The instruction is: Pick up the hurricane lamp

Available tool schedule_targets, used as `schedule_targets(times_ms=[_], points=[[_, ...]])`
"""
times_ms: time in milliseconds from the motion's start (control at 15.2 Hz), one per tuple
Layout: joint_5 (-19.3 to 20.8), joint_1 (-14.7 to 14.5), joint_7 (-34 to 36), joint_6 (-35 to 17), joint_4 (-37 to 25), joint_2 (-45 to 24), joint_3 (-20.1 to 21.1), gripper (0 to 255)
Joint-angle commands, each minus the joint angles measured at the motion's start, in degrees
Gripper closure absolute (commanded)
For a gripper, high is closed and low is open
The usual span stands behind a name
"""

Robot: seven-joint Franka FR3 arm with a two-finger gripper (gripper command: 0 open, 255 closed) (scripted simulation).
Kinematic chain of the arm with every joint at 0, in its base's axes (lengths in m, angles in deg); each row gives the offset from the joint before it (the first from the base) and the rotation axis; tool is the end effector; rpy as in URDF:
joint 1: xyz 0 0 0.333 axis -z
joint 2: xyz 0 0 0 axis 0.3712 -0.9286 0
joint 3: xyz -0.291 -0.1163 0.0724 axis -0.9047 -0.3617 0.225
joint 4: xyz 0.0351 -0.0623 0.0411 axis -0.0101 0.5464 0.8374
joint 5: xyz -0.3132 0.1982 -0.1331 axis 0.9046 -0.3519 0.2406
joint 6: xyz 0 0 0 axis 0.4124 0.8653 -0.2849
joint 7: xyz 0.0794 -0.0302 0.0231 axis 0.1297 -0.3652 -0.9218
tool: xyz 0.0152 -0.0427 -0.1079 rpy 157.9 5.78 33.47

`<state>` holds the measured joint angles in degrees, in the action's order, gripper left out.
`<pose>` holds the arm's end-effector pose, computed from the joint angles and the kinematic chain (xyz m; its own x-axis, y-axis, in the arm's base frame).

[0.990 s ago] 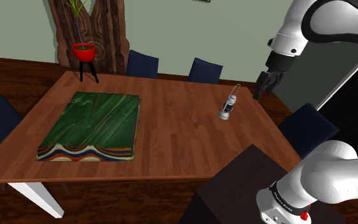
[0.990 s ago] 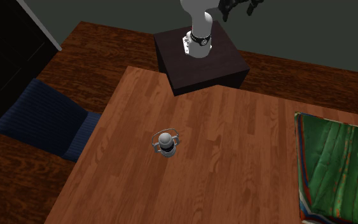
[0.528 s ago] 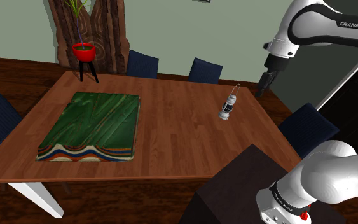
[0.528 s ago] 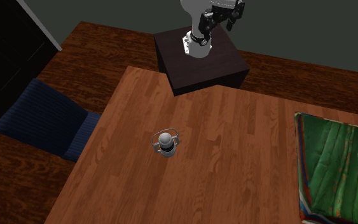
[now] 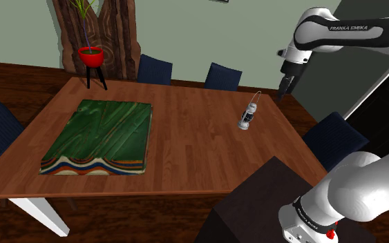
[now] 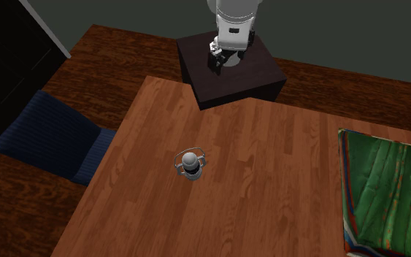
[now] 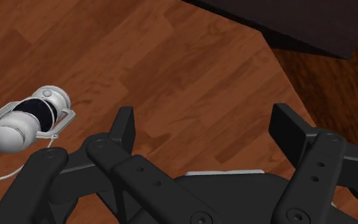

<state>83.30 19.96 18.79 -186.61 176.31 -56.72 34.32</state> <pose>0.3919 -0.1949 0.4953 0.9365 0.3359 -0.1011 0.3225 -0.9378 -0.1288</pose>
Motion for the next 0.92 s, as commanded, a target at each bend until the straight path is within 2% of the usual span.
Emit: schedule_targets(times_ms=[0,264,462,858], points=[[-0.7,-0.5,-5.6,-1.0,-3.0,-4.4,-2.3,0],[-3.9,-0.9,-16.6,-2.7,-9.8,-14.6,-6.1,0],[-7.4,-0.1,-24.9,-3.2,-15.9,-22.8,-7.8,0],[-14.8,4.7,-39.3,-1.4,-31.0,-39.6,-7.3,0]])
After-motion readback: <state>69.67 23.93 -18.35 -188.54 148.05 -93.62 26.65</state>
